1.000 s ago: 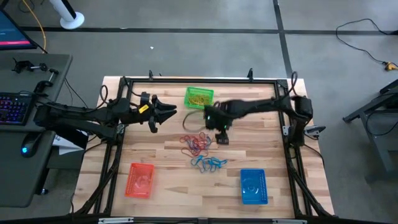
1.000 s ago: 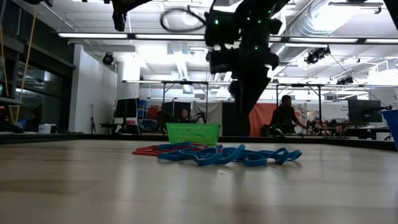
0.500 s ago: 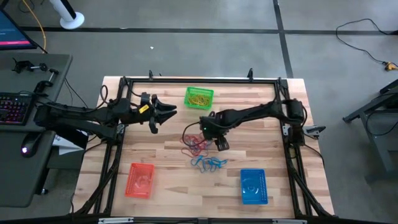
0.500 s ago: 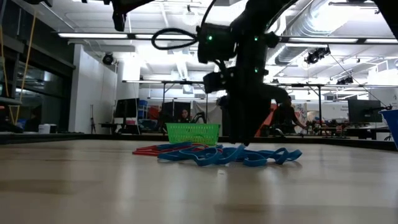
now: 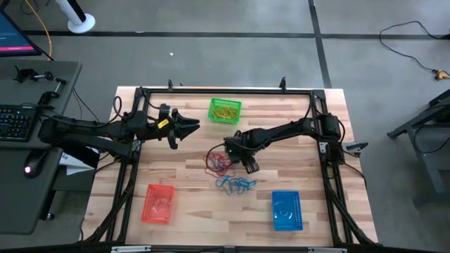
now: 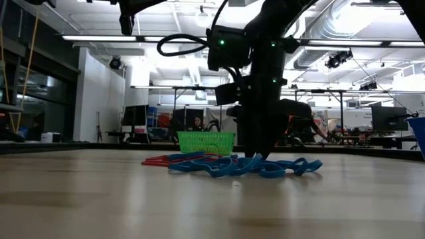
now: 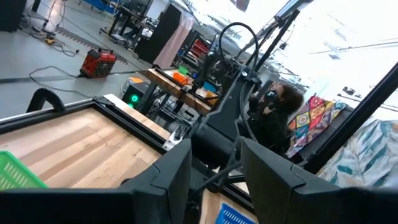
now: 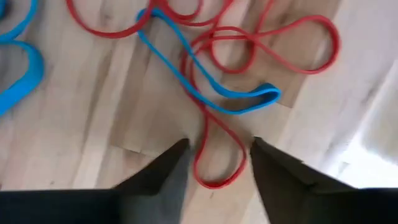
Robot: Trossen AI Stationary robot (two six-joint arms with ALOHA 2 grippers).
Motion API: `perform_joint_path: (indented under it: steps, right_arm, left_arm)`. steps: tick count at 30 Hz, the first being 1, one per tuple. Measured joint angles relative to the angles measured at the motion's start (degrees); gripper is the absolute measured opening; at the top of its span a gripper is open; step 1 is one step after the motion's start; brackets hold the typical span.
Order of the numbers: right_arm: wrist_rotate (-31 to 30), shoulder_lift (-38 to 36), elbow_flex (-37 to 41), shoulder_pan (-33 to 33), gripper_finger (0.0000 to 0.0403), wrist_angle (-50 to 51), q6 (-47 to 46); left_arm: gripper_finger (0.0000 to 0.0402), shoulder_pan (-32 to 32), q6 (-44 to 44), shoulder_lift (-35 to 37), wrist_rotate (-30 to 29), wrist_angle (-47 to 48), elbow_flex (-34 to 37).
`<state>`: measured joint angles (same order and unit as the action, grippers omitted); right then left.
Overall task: Sort rubber bands into baskets
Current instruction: Put the red rubber band into the blue bin
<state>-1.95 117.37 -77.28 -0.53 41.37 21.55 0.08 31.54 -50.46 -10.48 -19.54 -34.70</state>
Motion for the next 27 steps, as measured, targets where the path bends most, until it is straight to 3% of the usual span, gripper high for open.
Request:
perform_joint_path:
  steps: [4,6,13,20,27]
  right_arm:
    - [0.39,0.08,0.07,1.07,0.0046,0.41,-0.15]
    - [0.92,0.12,0.11,1.43,0.0013,0.51,-1.74]
    - [2.39,-3.23,-0.14,1.23,0.0003,4.83,-6.54]
    - [8.09,-14.07,-0.24,-1.6,0.0,10.69,-11.52]
    - [8.54,-24.53,-0.28,-4.16,0.0,20.34,-15.25]
  left_arm:
    - [0.0131,0.0,0.41,0.0,0.0,0.01,0.0]
    - [0.0131,0.0,0.41,0.0,0.0,-0.01,0.0]
    - [0.0131,0.0,0.18,0.0,-0.02,0.01,0.0]
    - [0.0131,0.0,-1.67,0.0,-1.16,-0.01,0.0]
    - [0.0131,0.02,-1.89,0.0,-3.19,0.01,0.0]
